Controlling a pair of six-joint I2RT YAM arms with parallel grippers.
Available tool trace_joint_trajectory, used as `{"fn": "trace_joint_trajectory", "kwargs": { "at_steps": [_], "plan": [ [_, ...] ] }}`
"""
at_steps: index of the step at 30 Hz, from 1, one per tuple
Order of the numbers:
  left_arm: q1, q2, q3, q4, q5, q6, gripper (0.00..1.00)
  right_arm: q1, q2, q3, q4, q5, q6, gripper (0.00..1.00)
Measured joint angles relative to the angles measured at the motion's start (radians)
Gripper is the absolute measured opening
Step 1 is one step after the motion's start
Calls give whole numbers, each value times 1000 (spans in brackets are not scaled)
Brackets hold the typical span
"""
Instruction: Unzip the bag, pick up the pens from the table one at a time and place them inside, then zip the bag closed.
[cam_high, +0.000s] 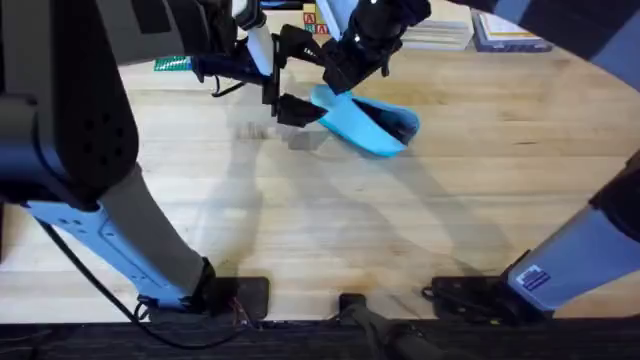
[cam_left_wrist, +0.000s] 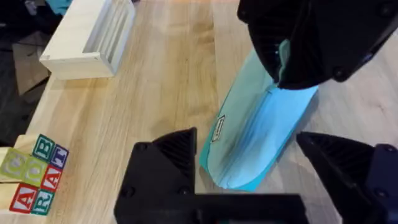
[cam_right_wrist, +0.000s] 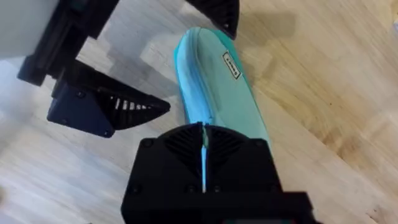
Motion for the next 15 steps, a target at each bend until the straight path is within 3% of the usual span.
{"fn": "trace_joint_trajectory", "kwargs": {
  "at_steps": [5, 15],
  "plan": [
    [0, 53, 3, 22, 48, 0, 993, 0, 0, 0, -1, 0, -1, 29],
    [0, 93, 3, 37, 71, -1, 993, 0, 0, 0, -12, -1, -3, 30]
  ]
}}
